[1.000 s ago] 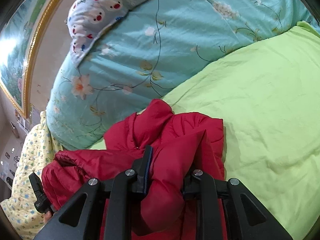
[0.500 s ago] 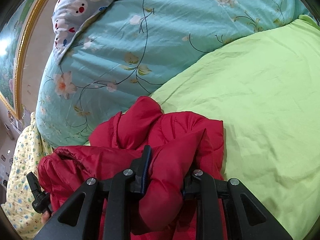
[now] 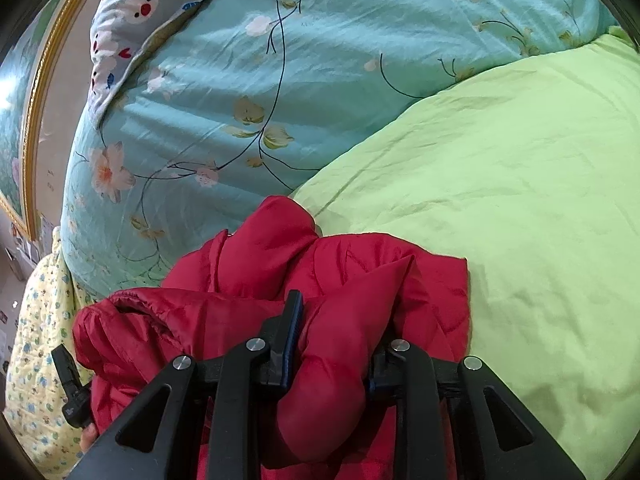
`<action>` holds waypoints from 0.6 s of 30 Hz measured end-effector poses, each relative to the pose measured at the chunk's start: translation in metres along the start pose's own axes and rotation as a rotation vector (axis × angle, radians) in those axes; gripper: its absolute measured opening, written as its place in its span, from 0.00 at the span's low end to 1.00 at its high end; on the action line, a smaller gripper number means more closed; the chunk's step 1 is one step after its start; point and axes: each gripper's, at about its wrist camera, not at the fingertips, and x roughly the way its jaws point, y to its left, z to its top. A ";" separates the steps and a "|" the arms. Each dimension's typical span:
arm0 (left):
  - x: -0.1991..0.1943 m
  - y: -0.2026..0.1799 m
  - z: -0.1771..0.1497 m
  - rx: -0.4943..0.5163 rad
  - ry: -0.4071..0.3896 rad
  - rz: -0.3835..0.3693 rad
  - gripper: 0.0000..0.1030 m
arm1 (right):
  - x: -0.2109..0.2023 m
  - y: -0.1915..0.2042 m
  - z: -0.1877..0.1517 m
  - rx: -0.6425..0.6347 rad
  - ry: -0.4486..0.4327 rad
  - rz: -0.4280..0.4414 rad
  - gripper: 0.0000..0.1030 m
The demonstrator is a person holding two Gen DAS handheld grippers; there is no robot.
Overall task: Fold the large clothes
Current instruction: 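Lower the hem onto the coat and open the left gripper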
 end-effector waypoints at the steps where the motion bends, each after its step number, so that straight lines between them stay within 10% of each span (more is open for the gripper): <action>1: 0.002 0.000 0.001 0.003 0.000 0.002 0.21 | 0.003 0.000 0.000 -0.009 0.001 -0.004 0.24; 18: -0.098 -0.022 -0.013 0.086 -0.171 -0.027 0.35 | 0.034 0.003 0.003 -0.027 0.011 -0.068 0.24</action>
